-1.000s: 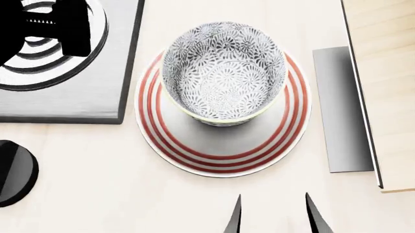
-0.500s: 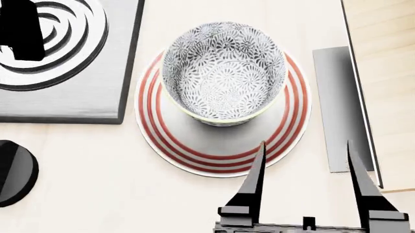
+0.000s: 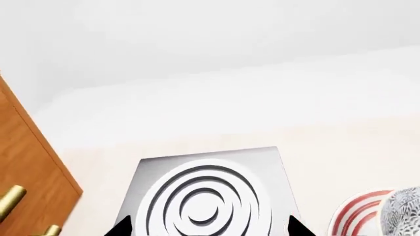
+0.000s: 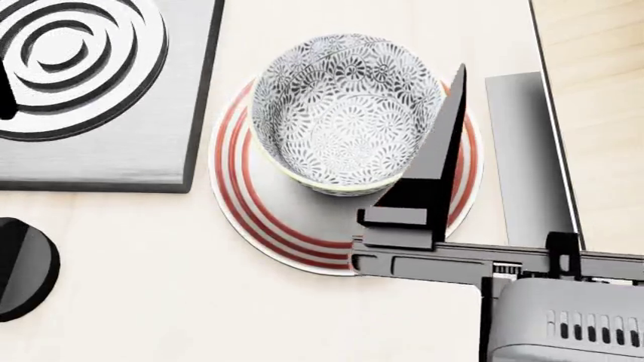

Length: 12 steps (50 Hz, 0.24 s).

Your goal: Pick up the akita bowl and put it on the plate.

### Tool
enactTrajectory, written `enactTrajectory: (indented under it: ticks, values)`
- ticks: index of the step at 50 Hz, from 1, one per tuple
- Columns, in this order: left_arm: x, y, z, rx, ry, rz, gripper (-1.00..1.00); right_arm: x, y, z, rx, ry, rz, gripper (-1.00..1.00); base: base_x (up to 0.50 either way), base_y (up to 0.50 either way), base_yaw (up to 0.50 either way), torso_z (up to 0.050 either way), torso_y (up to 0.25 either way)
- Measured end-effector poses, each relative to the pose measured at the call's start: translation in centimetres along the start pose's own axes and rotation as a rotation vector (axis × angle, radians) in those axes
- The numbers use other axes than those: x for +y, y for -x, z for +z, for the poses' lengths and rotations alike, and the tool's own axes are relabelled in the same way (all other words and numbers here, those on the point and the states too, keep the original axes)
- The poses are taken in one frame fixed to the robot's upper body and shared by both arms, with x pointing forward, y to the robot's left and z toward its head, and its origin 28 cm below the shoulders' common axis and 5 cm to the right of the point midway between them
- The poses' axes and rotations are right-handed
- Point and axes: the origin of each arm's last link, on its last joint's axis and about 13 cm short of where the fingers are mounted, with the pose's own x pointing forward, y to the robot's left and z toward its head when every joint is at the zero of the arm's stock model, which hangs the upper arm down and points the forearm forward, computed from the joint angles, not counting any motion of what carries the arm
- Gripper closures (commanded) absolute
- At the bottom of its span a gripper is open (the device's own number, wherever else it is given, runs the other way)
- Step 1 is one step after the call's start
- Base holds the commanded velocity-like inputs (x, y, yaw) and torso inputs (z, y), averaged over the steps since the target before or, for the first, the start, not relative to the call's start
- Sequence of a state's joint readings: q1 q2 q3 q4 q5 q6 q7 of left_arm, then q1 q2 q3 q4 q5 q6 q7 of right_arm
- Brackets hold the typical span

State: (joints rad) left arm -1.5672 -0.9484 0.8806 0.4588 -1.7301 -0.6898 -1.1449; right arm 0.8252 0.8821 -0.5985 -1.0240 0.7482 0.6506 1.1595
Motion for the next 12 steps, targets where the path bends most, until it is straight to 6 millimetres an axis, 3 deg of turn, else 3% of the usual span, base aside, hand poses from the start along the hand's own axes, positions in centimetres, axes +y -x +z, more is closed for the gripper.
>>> enactTrajectory:
  ticks: [12]
  values:
    - [0.0, 4.5, 1.4, -0.146, -0.012, -0.039, -1.00, -1.1, -0.8, 3.1, -0.096, 0.035, -0.005, -1.00, 0.00, 0.00, 0.00, 0.000, 0.000]
